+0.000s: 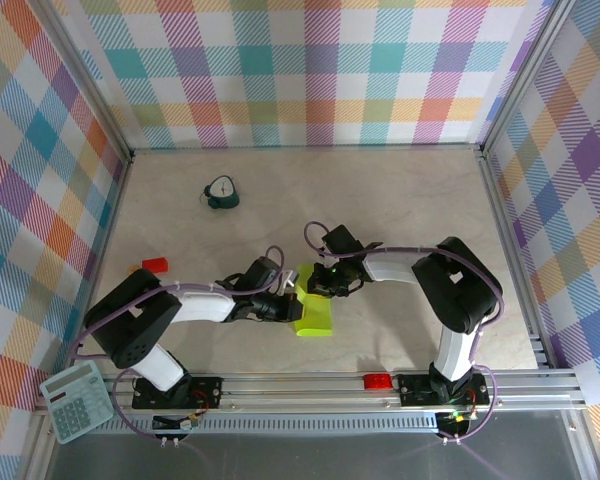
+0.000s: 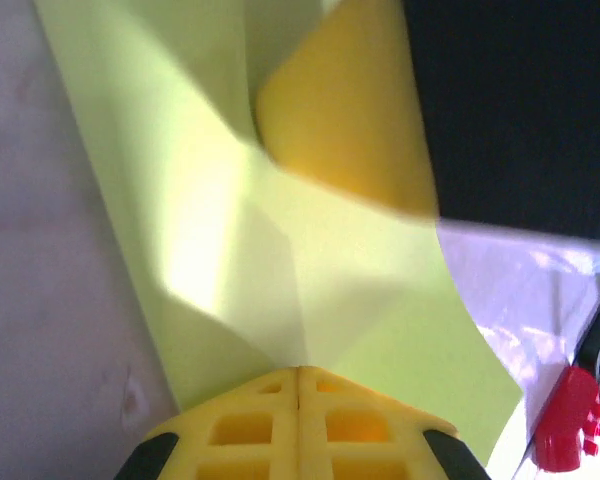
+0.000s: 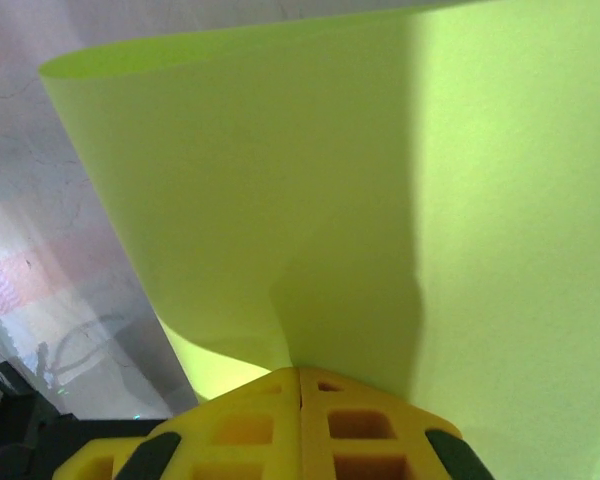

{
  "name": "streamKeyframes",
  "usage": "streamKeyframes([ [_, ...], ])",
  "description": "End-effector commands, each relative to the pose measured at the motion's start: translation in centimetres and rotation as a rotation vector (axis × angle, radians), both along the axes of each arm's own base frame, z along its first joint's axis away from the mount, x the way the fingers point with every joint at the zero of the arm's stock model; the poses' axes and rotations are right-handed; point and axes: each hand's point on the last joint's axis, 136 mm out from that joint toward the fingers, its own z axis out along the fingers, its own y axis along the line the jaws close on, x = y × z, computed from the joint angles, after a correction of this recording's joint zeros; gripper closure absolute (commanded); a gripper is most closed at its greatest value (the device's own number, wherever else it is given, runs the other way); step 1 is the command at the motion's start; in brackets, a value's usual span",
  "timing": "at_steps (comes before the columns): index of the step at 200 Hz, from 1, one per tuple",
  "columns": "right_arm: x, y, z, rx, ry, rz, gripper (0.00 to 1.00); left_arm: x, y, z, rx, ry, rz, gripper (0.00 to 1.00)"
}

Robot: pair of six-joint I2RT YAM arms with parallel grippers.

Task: Fold a paper plane with a square sheet of paper (fold left side to right side)

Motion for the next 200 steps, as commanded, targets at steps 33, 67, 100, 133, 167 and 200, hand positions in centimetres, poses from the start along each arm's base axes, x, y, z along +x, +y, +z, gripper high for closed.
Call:
streamKeyframes([
  [33,-2.0,-4.4,-5.3,-0.224,0.119,-0.059,1.0,-7.5,3.7,-2.2,0.118,0.19,-0.039,1.0],
  [67,-2.0,-4.1,-5.2,-0.206,0.117,-0.051,1.0,-8.5,4.4,-1.8,0.111,0.192,-0.02,1.0],
  [100,-2.0,-3.7,-5.0,-0.183,0.108,-0.038,1.0,-7.5,3.9,-0.1,0.066,0.153,0.025,1.0],
  [133,-1.8,-3.0,-4.5,-0.152,0.082,-0.014,1.0,-5.0,2.9,2.8,0.014,0.076,0.07,1.0],
  [167,-1.7,-2.9,-4.1,-0.141,0.063,-0.001,1.0,-1.8,1.6,4.3,-0.052,0.048,0.09,1.0],
  [200,-1.7,-2.7,-3.9,-0.128,0.06,-0.004,1.0,1.0,0.3,3.9,-0.053,0.022,0.088,1.0],
])
